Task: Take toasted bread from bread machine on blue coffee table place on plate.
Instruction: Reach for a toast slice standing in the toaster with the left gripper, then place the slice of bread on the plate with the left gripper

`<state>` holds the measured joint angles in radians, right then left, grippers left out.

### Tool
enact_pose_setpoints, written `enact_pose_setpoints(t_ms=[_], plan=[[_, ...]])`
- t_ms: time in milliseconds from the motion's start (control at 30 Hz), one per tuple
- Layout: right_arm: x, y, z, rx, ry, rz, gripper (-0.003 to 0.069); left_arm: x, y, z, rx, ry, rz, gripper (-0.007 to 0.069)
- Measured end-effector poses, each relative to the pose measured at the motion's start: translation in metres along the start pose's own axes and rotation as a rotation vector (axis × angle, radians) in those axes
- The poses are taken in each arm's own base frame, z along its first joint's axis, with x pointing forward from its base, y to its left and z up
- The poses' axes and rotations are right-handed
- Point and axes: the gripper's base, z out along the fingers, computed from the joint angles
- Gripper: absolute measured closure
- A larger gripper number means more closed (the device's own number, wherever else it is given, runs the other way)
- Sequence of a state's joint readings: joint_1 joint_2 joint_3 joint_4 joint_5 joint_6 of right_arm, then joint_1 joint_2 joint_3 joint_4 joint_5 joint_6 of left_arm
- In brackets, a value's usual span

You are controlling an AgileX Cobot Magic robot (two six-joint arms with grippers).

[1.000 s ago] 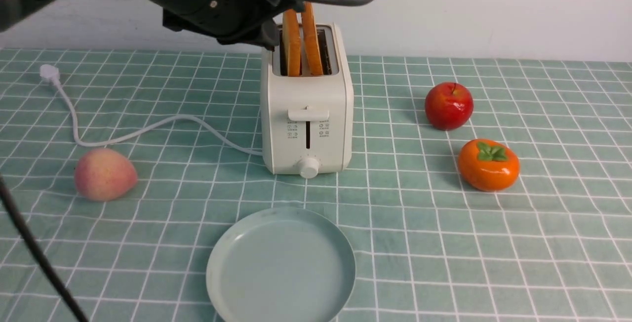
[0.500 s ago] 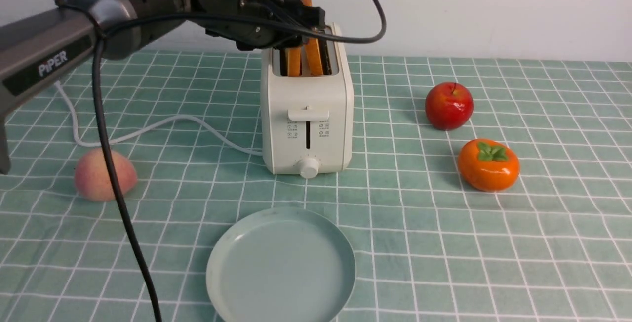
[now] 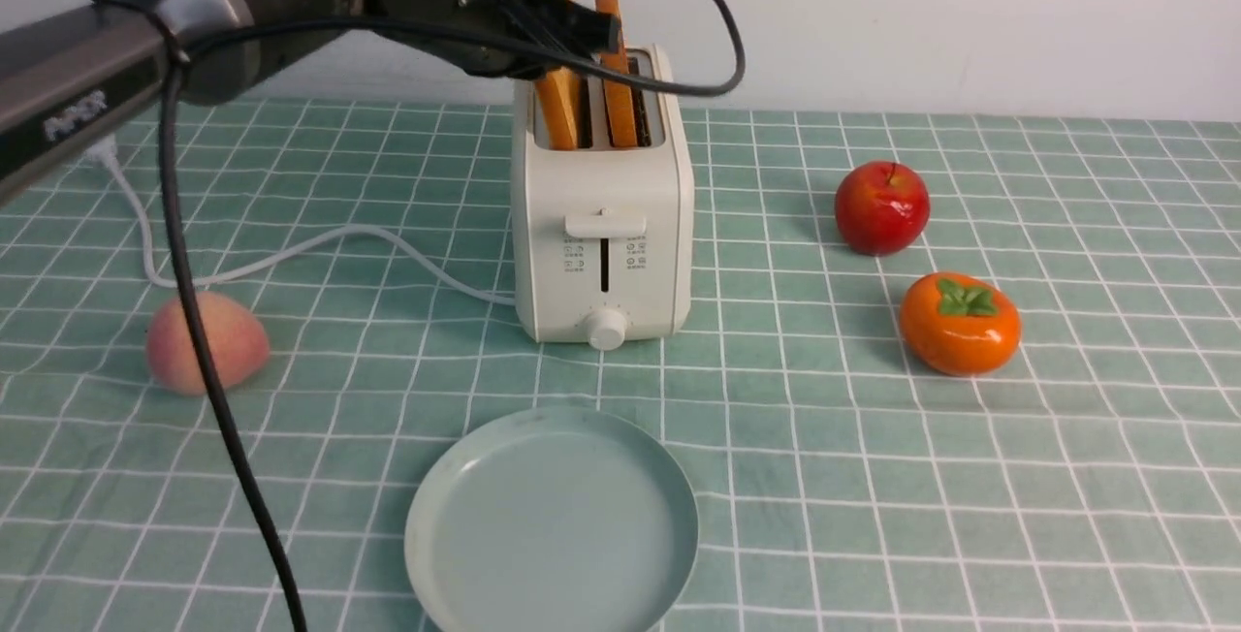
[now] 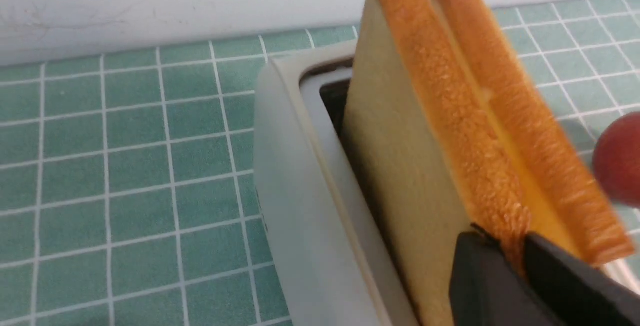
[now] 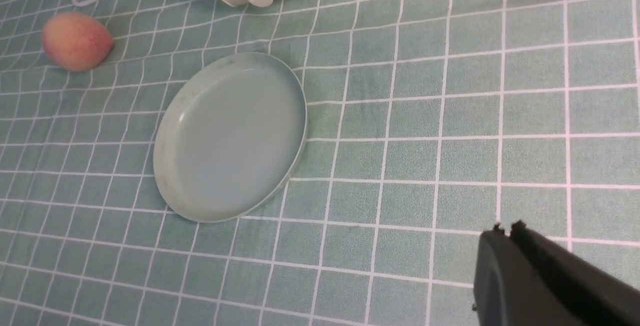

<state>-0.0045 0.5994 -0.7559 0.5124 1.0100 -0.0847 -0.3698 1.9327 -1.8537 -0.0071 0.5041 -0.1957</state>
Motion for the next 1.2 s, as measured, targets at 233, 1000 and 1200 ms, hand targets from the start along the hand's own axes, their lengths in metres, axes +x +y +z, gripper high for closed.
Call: enact_pose_setpoints(t_ms=[233, 1000, 1200], plan=[[-0.002, 0.000, 0.000, 0.002, -0.021, -0.019, 0.0641, -0.053, -0.011, -0.140, 0.019, -0.112, 0.006, 0.0589], [-0.002, 0.000, 0.000, -0.005, -0.022, -0.021, 0.0624, 0.182, 0.012, -0.128, 0.161, 0.280, -0.532, 0.0589], [-0.002, 0.001, 0.000, -0.005, -0.022, -0.022, 0.0623, 0.196, 0.011, -0.105, 0.181, 0.328, -0.582, 0.0584]])
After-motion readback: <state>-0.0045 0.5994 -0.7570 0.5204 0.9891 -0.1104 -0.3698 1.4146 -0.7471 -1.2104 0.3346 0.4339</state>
